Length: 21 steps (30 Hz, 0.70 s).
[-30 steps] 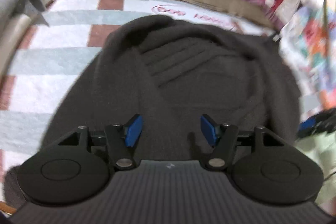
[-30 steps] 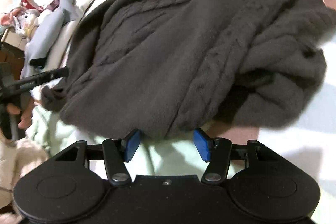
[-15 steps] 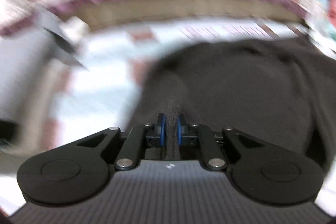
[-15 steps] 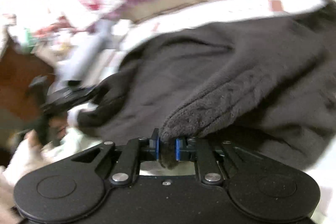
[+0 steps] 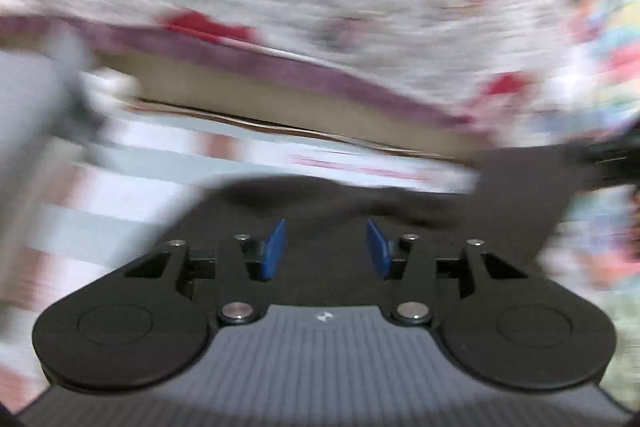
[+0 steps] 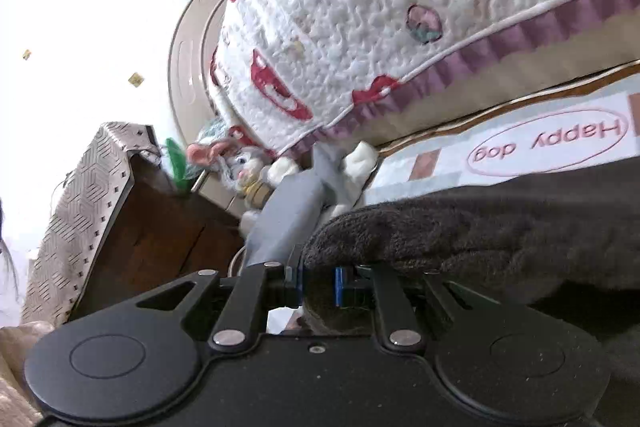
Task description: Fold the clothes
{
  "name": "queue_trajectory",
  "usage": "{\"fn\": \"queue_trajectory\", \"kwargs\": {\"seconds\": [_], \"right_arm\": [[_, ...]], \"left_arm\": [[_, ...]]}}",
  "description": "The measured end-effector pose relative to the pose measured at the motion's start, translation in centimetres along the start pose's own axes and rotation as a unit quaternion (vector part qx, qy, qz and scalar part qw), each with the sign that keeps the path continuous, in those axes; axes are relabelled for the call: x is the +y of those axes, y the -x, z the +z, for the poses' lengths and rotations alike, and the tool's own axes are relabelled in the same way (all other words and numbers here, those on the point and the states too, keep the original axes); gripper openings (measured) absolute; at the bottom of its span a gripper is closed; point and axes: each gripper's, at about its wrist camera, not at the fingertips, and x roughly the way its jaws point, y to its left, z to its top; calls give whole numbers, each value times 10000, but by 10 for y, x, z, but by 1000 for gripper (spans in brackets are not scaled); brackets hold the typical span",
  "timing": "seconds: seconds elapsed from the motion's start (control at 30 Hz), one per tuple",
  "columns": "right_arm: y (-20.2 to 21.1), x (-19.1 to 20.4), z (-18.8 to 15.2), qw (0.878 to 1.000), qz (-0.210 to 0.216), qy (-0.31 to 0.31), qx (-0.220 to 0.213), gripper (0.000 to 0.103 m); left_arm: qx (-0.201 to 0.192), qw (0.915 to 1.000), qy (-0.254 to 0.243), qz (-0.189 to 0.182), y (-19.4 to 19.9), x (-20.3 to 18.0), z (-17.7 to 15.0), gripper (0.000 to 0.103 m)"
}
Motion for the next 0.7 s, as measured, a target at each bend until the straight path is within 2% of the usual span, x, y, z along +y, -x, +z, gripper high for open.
{"fn": "queue_trajectory", "kwargs": {"seconds": [0.07,0.17,0.27,0.3,0.33,0.4,0.47,0.53,0.57,0.6,0.67,0.7], "right_arm": [[-2,2,-3,10000,-55,-63,2,17],[6,4,-1,9994,108,-154,-302,17],[6,7,13,9992,37,8,-395,17],[6,8,19,9991,-2,88,-414,17],[5,10,25,9989,-42,168,-433,17],[5,13,38,9983,-121,327,-471,17],[4,16,50,9973,-201,486,-509,17],[3,19,62,9960,-280,645,-546,17],[3,21,68,9953,-319,725,-565,17],[2,23,75,9944,-359,804,-584,17],[2,26,87,9925,-438,963,-621,17],[1,27,93,9914,-477,1042,-639,17]], "left_arm": [[88,9953,345,-898,-2,-5,-4,53],[273,9903,503,-1263,-13,-14,-12,61],[520,9944,131,-915,-29,-34,-14,73],[649,9950,-32,-764,-34,-43,-14,73],[820,9935,-395,-681,-37,-60,-13,73],[822,9885,-1047,-718,-33,-80,-18,76],[739,9867,-1285,-661,-37,-97,-27,83],[842,9886,-1160,-467,-47,-102,-28,82],[892,9895,-1060,-421,-51,-103,-28,70],[877,9906,-924,-492,-53,-100,-24,39],[829,9915,-761,-645,-58,-96,-7,4],[799,9919,-690,-704,-61,-94,2,1]]}}
